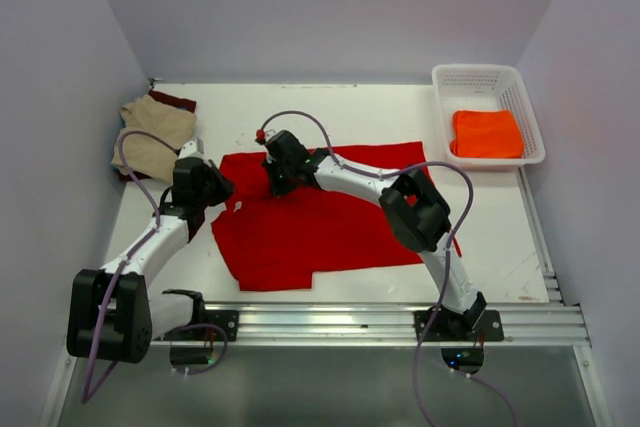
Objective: Fold and stack the t-shirts
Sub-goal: Fold the flattened tshirt in 1/3 of the way
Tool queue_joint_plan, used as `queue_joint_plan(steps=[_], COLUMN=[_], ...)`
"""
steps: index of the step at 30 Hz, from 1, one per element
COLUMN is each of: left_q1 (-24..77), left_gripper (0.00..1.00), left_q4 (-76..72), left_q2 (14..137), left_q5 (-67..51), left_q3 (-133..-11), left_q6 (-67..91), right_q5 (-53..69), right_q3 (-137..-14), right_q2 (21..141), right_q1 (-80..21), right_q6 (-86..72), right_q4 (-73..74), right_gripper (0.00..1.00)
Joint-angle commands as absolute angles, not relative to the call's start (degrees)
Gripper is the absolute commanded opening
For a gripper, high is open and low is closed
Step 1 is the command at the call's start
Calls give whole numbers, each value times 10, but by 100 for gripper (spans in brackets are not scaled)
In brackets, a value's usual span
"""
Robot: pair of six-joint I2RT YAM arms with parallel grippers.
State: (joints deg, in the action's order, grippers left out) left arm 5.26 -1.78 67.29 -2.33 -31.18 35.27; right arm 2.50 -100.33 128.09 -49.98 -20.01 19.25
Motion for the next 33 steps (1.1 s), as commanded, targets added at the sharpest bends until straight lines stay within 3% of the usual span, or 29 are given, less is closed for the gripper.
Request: queue_joint_plan(steps=[1,27,28,30,33], left_q1=[47,48,48,50,54], left_gripper=[0,0,0,0,0], left_q4=[-25,-12,-12,-11,-15], left_q2=[672,713,717,733,743], left_q5=[-21,-38,-41,-47,-50], left_q3=[-310,-322,-323,-327,-327], left_q6=[339,328,327,323,322], right_q5=[16,-51,-54,-54,-57], right_q3=[-1001,-978,-977,-971,-967], right_q2=[1228,1163,1164,1165,1165], right_q1=[-499,-501,-501,-501,-501], right_q6=[-178,-147,-147,-146,-147], right_q4=[209,374,378,381,382], right_gripper=[0,0,3,25,49])
